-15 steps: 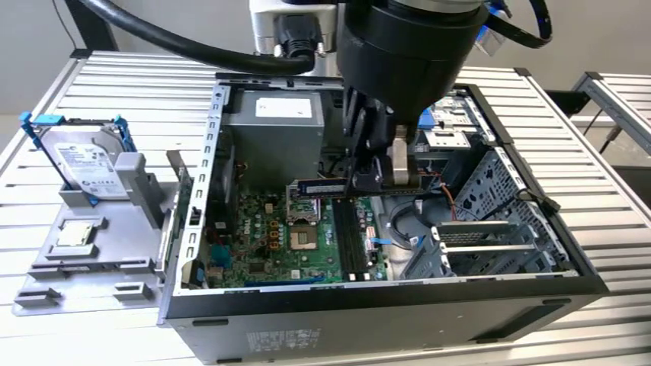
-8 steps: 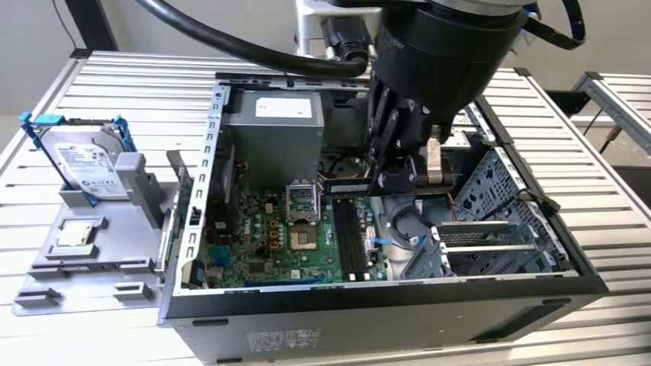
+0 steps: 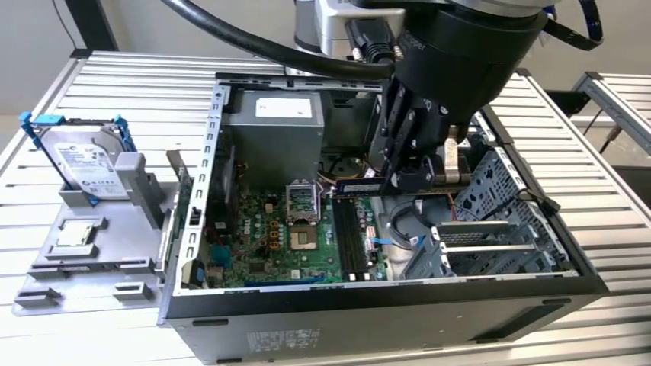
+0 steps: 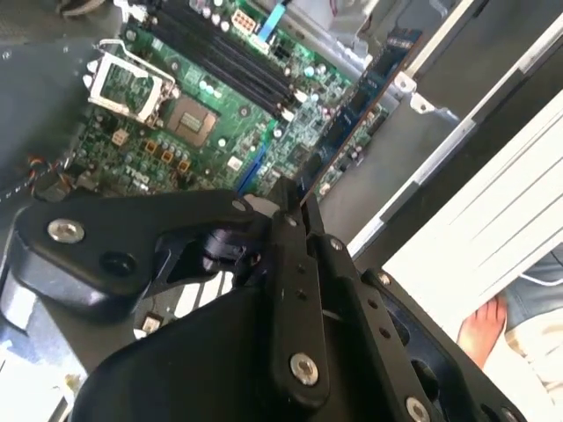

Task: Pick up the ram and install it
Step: 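Pick up the ram and move it above insertion slot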

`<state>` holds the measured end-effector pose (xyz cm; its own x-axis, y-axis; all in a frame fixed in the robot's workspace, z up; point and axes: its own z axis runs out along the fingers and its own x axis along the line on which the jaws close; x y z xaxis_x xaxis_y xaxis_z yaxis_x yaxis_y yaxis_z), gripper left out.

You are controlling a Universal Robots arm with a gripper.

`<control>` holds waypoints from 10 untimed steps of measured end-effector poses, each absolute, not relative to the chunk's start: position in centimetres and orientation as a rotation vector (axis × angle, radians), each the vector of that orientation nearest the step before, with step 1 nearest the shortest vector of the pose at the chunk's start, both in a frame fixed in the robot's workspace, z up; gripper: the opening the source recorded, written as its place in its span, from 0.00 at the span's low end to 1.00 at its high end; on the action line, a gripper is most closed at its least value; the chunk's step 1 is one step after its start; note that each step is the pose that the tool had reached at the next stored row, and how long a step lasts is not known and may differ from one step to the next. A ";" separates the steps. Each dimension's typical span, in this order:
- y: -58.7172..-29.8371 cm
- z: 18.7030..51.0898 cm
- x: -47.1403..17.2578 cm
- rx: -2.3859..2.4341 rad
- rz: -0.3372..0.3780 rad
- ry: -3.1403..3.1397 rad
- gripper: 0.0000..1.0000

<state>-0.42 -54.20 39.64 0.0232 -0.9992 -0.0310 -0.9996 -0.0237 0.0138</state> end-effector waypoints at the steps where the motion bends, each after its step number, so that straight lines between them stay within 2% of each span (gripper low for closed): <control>1: -54.2 39.6 -0.4 -2.239 0.050 2.187 0.00; 5: -54.1 39.6 -0.4 -2.239 0.050 2.186 0.00; 10: -52.1 39.6 -0.4 -2.239 0.050 2.187 0.00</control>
<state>-0.42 -52.15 39.63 0.0234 -0.9992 -0.0311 -0.9996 -0.0238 0.0138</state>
